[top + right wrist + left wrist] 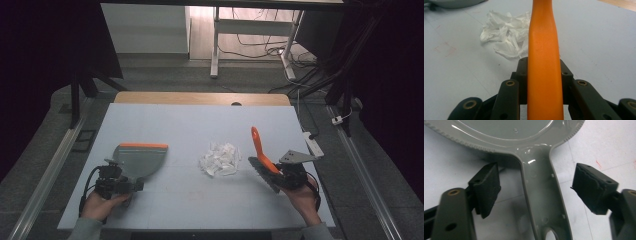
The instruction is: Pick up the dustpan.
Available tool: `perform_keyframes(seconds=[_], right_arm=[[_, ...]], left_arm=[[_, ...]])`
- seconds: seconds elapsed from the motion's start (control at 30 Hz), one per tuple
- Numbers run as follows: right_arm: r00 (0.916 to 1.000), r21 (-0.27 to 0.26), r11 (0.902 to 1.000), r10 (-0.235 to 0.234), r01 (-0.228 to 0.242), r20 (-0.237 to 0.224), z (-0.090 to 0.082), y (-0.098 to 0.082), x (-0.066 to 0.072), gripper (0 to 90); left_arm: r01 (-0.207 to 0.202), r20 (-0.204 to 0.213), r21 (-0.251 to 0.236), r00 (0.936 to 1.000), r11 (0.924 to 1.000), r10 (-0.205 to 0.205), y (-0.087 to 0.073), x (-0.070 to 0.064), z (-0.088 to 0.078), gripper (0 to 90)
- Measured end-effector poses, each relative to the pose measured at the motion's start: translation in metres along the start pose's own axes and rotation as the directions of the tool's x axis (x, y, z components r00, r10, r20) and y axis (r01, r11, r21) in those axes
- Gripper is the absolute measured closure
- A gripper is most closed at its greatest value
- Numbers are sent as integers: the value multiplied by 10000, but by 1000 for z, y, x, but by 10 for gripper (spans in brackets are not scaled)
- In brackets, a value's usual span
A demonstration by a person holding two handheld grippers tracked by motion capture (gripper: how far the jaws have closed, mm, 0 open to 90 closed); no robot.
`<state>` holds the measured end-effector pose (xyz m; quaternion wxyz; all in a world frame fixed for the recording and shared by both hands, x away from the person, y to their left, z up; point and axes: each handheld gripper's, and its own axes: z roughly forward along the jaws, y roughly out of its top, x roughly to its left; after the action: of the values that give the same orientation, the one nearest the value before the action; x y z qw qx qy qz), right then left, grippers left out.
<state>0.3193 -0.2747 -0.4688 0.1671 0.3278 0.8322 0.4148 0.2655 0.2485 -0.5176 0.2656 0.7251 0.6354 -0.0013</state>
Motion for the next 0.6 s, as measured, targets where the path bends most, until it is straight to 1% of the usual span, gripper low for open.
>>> perform_keyframes(seconds=[0.1,0.2,0.43,0.5,0.6], right_arm=[[10000,-3,10000,-7,7,-2,0,0,0,704],[10000,2,10000,-21,21,-1,0,0,0,705],[10000,-23,10000,13,-13,49,-1,0,0,704],[10000,-31,10000,8,-8,42,-1,0,0,705],[10000,-14,10000,-6,6,54,0,0,0,705]], left_arm=[[35,27,4,10000,10000,-35,0,-1,3,263],[105,-67,-155,9999,9998,-106,0,-1,5,310],[294,-47,-383,9996,9988,-296,1,-1,7,393],[409,66,-458,9992,9981,-406,1,0,7,407],[451,124,-547,9989,9975,-445,0,1,7,430]])
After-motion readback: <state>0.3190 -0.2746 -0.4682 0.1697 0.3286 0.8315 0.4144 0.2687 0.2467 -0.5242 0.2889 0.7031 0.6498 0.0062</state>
